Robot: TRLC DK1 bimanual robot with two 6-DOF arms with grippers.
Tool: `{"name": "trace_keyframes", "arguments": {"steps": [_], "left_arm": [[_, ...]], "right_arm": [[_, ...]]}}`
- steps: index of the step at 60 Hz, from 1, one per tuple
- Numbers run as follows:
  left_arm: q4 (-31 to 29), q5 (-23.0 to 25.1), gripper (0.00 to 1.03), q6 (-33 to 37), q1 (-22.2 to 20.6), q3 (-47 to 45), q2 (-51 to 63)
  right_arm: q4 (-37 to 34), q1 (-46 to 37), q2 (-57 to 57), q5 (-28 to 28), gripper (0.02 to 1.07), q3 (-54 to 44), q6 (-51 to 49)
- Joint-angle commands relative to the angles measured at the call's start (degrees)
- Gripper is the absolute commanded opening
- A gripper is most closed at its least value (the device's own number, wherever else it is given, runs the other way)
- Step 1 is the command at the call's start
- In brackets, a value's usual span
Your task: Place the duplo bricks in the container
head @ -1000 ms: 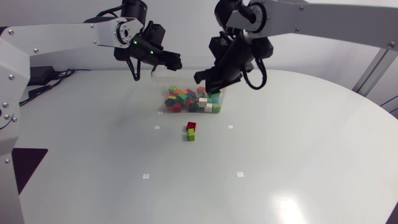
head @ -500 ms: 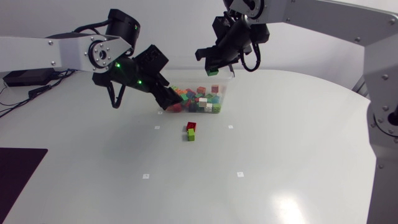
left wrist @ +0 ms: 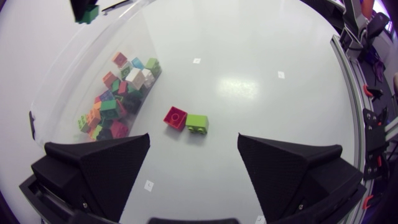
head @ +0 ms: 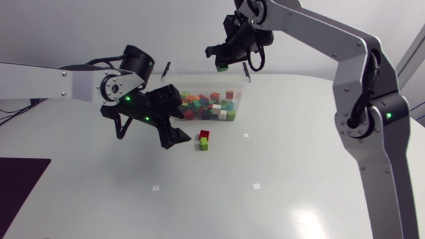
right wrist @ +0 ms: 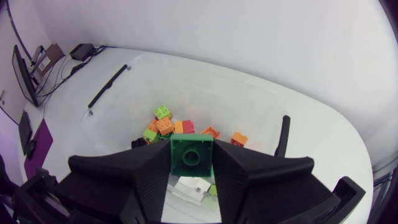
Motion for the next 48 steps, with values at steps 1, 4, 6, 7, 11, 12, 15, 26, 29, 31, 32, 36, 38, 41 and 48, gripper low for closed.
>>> {"name": "trace_keyframes", "arguments": {"steps": [1, 4, 6, 7, 11, 12, 15, 26, 29, 31, 32, 36, 38, 41, 48], "left_arm": [[1.1, 0.5, 0.98, 4.4, -1.4, -2.8, 0.6], [3.0, 0.5, 0.98, 5.1, -1.9, -3.6, 1.1], [4.3, 0.5, 0.98, 5.8, -2.1, -4.1, 1.6], [4.7, 0.5, 0.98, 6.0, -2.2, -4.2, 1.7], [5.2, 0.5, 0.98, 7.6, -2.6, -4.2, 2.8], [5.3, 0.5, 0.98, 7.9, -2.7, -4.2, 3.1], [5.7, 0.5, 0.98, 9.0, -3.0, -3.9, 4.0], [5.9, 0.5, 0.98, 10.2, -3.6, -1.5, 9.0], [5.7, 0.5, 0.98, 9.6, -3.6, -0.1, 10.7], [5.3, 0.5, 0.98, 9.8, -3.6, 0.3, 11.4], [5.3, 0.5, 0.98, 9.8, -3.6, 0.3, 11.4], [5.2, 0.7, 0.98, 9.5, -3.3, 0.6, 11.1], [4.8, 0.7, 0.98, 9.5, -3.2, 0.4, 10.4], [4.7, 0.8, 0.98, 9.5, -3.2, 0.1, 9.6], [4.6, 0.9, 0.98, 9.6, -3.1, 0.1, 9.4]], "right_arm": [[-2.7, -0.1, 4.4, -0.2, 0.42, 6.6, 0.7], [-4.9, -0.1, 6.5, -0.2, 0.56, 10.2, 0.5], [-6.7, -0.1, 7.8, -0.2, 0.66, 13.1, 0.4], [-7.5, -0.1, 8.6, -0.2, 0.7, 14.6, 0.4], [-12.5, -0.3, 12.2, -0.2, 0.87, 22.4, 0.2], [-13.4, -0.3, 13.1, -0.2, 0.89, 24.1, 0.1], [-19.2, -0.4, 18.6, -0.3, 0.92, 37.0, -0.1], [-29.3, 1.1, 25.7, 0.9, 0.92, 52.9, -1.5], [-28.2, 1.1, 21.6, 1.0, 0.92, 44.0, -0.2], [-27.0, 0.9, 18.2, -0.2, 0.92, 38.0, 0.5], [-27.0, 1.1, 17.4, -0.6, 0.92, 37.2, 0.5], [-27.0, 2.2, 14.0, -0.9, 0.92, 33.2, 0.5], [-26.8, 2.9, 12.1, -1.1, 0.92, 30.5, 0.5], [-26.9, 3.4, 10.5, -1.1, 0.92, 28.4, 0.5], [-27.0, 2.9, 8.6, -1.2, 0.92, 26.8, 0.4]]}}
